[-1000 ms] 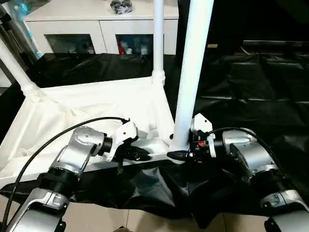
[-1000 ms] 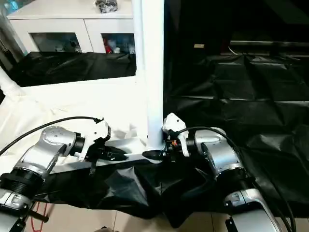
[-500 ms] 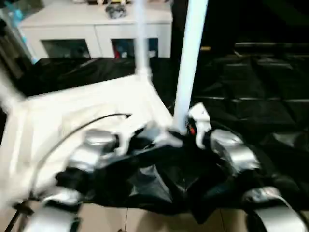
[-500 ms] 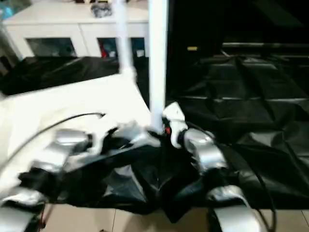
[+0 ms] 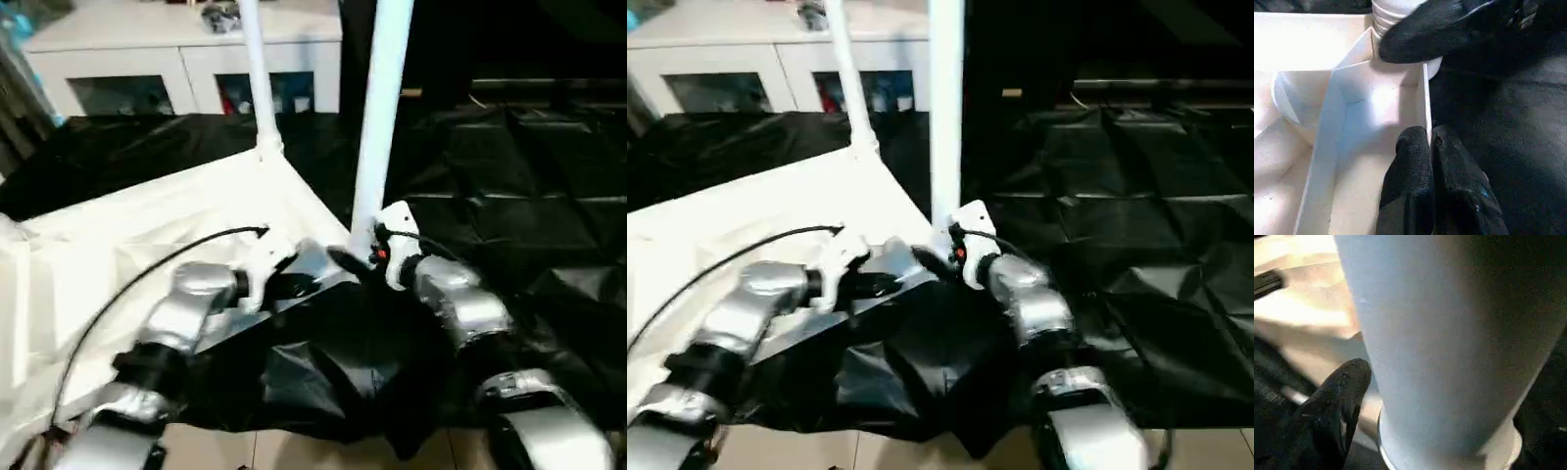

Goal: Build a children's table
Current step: Rotate leg to tighten

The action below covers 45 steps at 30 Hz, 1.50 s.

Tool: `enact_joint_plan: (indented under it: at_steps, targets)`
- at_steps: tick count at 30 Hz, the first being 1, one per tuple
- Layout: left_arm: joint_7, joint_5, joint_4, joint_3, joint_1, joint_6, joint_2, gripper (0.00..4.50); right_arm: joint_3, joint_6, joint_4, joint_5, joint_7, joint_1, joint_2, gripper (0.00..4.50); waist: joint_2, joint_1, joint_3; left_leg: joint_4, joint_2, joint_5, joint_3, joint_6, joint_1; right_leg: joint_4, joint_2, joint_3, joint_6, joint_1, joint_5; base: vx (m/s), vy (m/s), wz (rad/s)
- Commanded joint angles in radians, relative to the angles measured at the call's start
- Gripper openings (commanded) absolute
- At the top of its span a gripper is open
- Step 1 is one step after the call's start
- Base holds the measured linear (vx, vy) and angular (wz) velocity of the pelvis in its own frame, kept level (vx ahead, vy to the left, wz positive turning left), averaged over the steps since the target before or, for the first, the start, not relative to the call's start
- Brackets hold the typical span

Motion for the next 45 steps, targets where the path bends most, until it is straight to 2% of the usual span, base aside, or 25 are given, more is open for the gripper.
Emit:
enact_joint_plan:
  at_steps: [1, 2, 3, 4, 5, 9, 14, 15, 20, 21, 24, 26, 28, 29, 31, 33, 34, 35, 36, 37, 38, 39, 42, 44, 45]
  targets:
    - [-0.100, -0.044, -0.042, -0.088, -0.009, -0.032, -0.036, 0.00, 0.111, 0.024, -0.054, 0.024, 0.142, 0.006, 0.033, 3.93, -0.014, 0.005, -0.065, -0.047, 0.018, -0.053, 0.001, 0.135, 0.002, -0.050, -0.044, 0.035, -0.274, 0.057, 0.095, 0.000, 0.000, 0.00]
    - [-0.119, -0.044, -0.041, -0.086, -0.008, -0.034, -0.021, 0.00, 0.130, 0.031, -0.087, 0.032, 0.215, 0.018, 0.003, 3.93, -0.015, 0.007, -0.065, -0.046, 0.018, -0.052, 0.001, 0.137, 0.001, -0.050, -0.044, 0.035, -0.274, 0.058, 0.093, 0.000, 0.000, 0.00]
    - [-0.129, -0.042, -0.036, -0.084, -0.009, -0.041, -0.011, 0.00, 0.147, 0.034, -0.109, 0.033, 0.265, 0.027, -0.020, 3.93, -0.021, 0.012, -0.065, -0.044, 0.019, -0.053, 0.002, 0.144, 0.001, -0.049, -0.043, 0.035, -0.274, 0.057, 0.092, 0.000, 0.000, 0.00]
    - [-0.137, -0.042, -0.033, -0.081, -0.009, -0.045, -0.003, 0.00, 0.158, 0.033, -0.124, 0.032, 0.306, 0.034, -0.038, 3.93, -0.017, 0.017, -0.063, -0.046, 0.021, -0.065, 0.002, 0.143, 0.002, -0.050, -0.045, 0.035, -0.272, 0.054, 0.068, 0.000, 0.000, 0.00]
    - [-0.142, -0.043, -0.031, -0.080, -0.010, -0.046, 0.002, 0.00, 0.164, 0.035, -0.132, 0.031, 0.325, 0.038, -0.046, 3.93, -0.021, 0.018, -0.060, -0.048, 0.023, -0.084, 0.003, 0.135, 0.003, -0.053, -0.046, 0.036, -0.269, 0.052, 0.033, 0.000, 0.000, 0.00]
    - [-0.198, -0.052, -0.023, -0.081, -0.012, -0.055, 0.040, 0.00, 0.200, 0.039, -0.183, 0.034, 0.432, 0.061, -0.098, 3.93, -0.020, 0.024, -0.057, -0.052, 0.025, -0.128, 0.002, 0.106, 0.007, -0.059, -0.046, 0.039, -0.256, 0.050, -0.046, 0.000, 0.000, 0.00]
    - [-0.217, -0.050, -0.011, -0.079, -0.014, -0.063, 0.049, 0.00, 0.223, 0.077, -0.244, 0.055, 0.484, 0.086, -0.119, 3.77, -0.021, 0.034, -0.058, -0.051, 0.024, -0.112, 0.002, 0.095, 0.007, -0.057, -0.046, 0.041, -0.249, 0.050, -0.037, 0.000, 0.000, 0.00]
    - [-0.221, -0.049, -0.008, -0.080, -0.015, -0.064, 0.049, 0.00, 0.226, 0.083, -0.256, 0.055, 0.489, 0.092, -0.121, 3.58, -0.021, 0.034, -0.058, -0.052, 0.024, -0.103, 0.001, 0.093, 0.006, -0.056, -0.046, 0.041, -0.249, 0.050, -0.028, 0.000, 0.000, 0.00]
    - [-0.219, -0.056, -0.009, -0.082, -0.014, -0.062, 0.042, 0.00, 0.226, 0.089, -0.264, 0.047, 0.480, 0.107, -0.108, 3.25, -0.020, 0.035, -0.060, -0.049, 0.022, -0.100, 0.002, 0.093, 0.006, -0.055, -0.047, 0.040, -0.250, 0.049, -0.022, 0.000, 0.000, 0.00]
    - [-0.217, -0.057, -0.010, -0.083, -0.013, -0.061, 0.041, 0.00, 0.223, 0.096, -0.264, 0.045, 0.469, 0.110, -0.102, 3.17, -0.012, 0.035, -0.059, -0.050, 0.023, -0.103, 0.001, 0.089, 0.006, -0.055, -0.047, 0.040, -0.250, 0.050, -0.027, 0.000, 0.000, 0.00]
    - [-0.170, -0.048, 0.002, -0.075, -0.016, -0.059, 0.014, 0.00, 0.201, 0.104, -0.240, 0.022, 0.347, 0.112, -0.059, 3.00, -0.015, 0.032, -0.059, -0.051, 0.021, -0.108, 0.001, 0.077, 0.005, -0.057, -0.046, 0.040, -0.247, 0.050, -0.025, 0.000, 0.000, 0.00]
    - [-0.138, -0.045, 0.009, -0.064, -0.021, -0.051, -0.002, 0.00, 0.187, 0.104, -0.215, 0.006, 0.269, 0.109, -0.034, 2.84, -0.017, 0.029, -0.056, -0.054, 0.019, -0.134, 0.001, 0.065, 0.006, -0.062, -0.046, 0.040, -0.238, 0.051, -0.067, 0.000, 0.000, 0.00]
    - [-0.097, -0.041, 0.014, -0.054, -0.030, -0.033, -0.021, 0.00, 0.168, 0.099, -0.168, -0.015, 0.171, 0.095, -0.002, 2.81, -0.019, 0.027, -0.052, -0.058, 0.020, -0.165, 0.000, 0.048, 0.009, -0.069, -0.049, 0.042, -0.222, 0.049, -0.144, 0.000, 0.000, 0.00]
    - [-0.084, -0.040, 0.016, -0.051, -0.033, -0.028, -0.026, 0.00, 0.162, 0.097, -0.153, -0.021, 0.140, 0.091, 0.008, 2.78, -0.019, 0.022, -0.048, -0.061, 0.019, -0.188, 0.000, 0.031, 0.009, -0.074, -0.050, 0.043, -0.211, 0.045, -0.200, 0.000, 0.000, 0.00]
    - [0.037, -0.021, 0.031, -0.034, -0.057, 0.012, -0.075, 0.00, 0.108, 0.110, -0.039, -0.039, -0.070, 0.049, 0.085, 2.74, -0.020, 0.010, -0.043, -0.070, 0.018, -0.229, -0.004, 0.000, 0.012, -0.082, -0.051, 0.044, -0.186, 0.043, -0.306, 0.000, 0.000, 0.00]
    - [0.086, -0.018, 0.036, -0.026, -0.066, 0.023, -0.100, 0.00, 0.092, 0.105, 0.005, -0.047, -0.150, 0.033, 0.114, 2.74, -0.016, 0.001, -0.042, -0.071, 0.018, -0.262, -0.006, -0.011, 0.016, -0.090, -0.053, 0.044, -0.170, 0.040, -0.357, 0.000, 0.000, 0.00]
    - [0.104, -0.017, 0.039, -0.024, -0.068, 0.024, -0.111, 0.00, 0.083, 0.104, 0.020, -0.047, -0.180, 0.026, 0.125, 2.74, -0.017, 0.000, -0.043, -0.071, 0.018, -0.259, -0.007, -0.010, 0.016, -0.090, -0.052, 0.045, -0.170, 0.041, -0.345, 0.000, 0.000, 0.00]
    - [0.149, -0.009, 0.042, -0.025, -0.074, 0.032, -0.141, 0.00, 0.050, 0.111, 0.069, -0.038, -0.269, 0.001, 0.162, 2.74, -0.018, -0.001, -0.045, -0.071, 0.018, -0.244, -0.007, -0.006, 0.013, -0.085, -0.050, 0.046, -0.177, 0.043, -0.295, 0.000, 0.000, 0.00]
    - [0.155, -0.005, 0.039, -0.028, -0.073, 0.031, -0.148, 0.00, 0.047, 0.108, 0.078, -0.037, -0.283, -0.004, 0.170, 2.74, -0.018, -0.004, -0.046, -0.072, 0.016, -0.238, -0.007, -0.004, 0.013, -0.083, -0.048, 0.045, -0.186, 0.043, -0.268, 0.000, 0.000, 0.00]
    - [0.162, -0.001, 0.034, -0.033, -0.072, 0.030, -0.158, 0.00, 0.045, 0.096, 0.089, -0.038, -0.300, -0.010, 0.182, 2.74, -0.024, -0.005, -0.048, -0.069, 0.015, -0.228, -0.005, 0.006, 0.012, -0.083, -0.050, 0.045, -0.188, 0.046, -0.248, 0.000, 0.000, 0.00]
    - [0.164, 0.000, 0.032, -0.035, -0.071, 0.029, -0.161, 0.00, 0.047, 0.091, 0.092, -0.039, -0.303, -0.012, 0.185, 2.74, -0.023, -0.003, -0.049, -0.068, 0.014, -0.216, -0.005, 0.011, 0.010, -0.081, -0.051, 0.045, -0.189, 0.048, -0.235, 0.000, 0.000, 0.00]
    - [0.152, 0.000, 0.018, -0.042, -0.066, 0.026, -0.165, 0.00, 0.044, 0.079, 0.096, -0.037, -0.302, -0.016, 0.193, 3.30, -0.023, -0.003, -0.049, -0.067, 0.014, -0.200, -0.004, 0.022, 0.009, -0.081, -0.049, 0.045, -0.191, 0.047, -0.214, 0.000, 0.000, 0.00]
    - [0.125, -0.001, -0.003, -0.052, -0.054, 0.023, -0.157, 0.00, 0.024, 0.083, 0.098, -0.019, -0.276, -0.023, 0.198, 3.60, -0.018, -0.002, -0.051, -0.065, 0.015, -0.176, -0.003, 0.040, 0.007, -0.077, -0.049, 0.044, -0.206, 0.050, -0.164, 0.000, 0.000, 0.00]
    - [0.089, -0.001, -0.013, -0.064, -0.044, 0.009, -0.138, 0.00, 0.019, 0.080, 0.090, -0.009, -0.229, -0.025, 0.182, 3.77, -0.011, -0.002, -0.051, -0.066, 0.016, -0.182, -0.003, 0.039, 0.009, -0.077, -0.048, 0.043, -0.212, 0.050, -0.157, 0.000, 0.000, 0.00]
    - [0.068, -0.002, -0.017, -0.073, -0.040, 0.000, -0.122, 0.00, 0.025, 0.071, 0.084, -0.008, -0.196, -0.026, 0.165, 3.90, -0.012, -0.002, -0.053, -0.065, 0.017, -0.178, -0.003, 0.040, 0.010, -0.074, -0.048, 0.042, -0.219, 0.051, -0.134, 0.000, 0.000, 0.00]
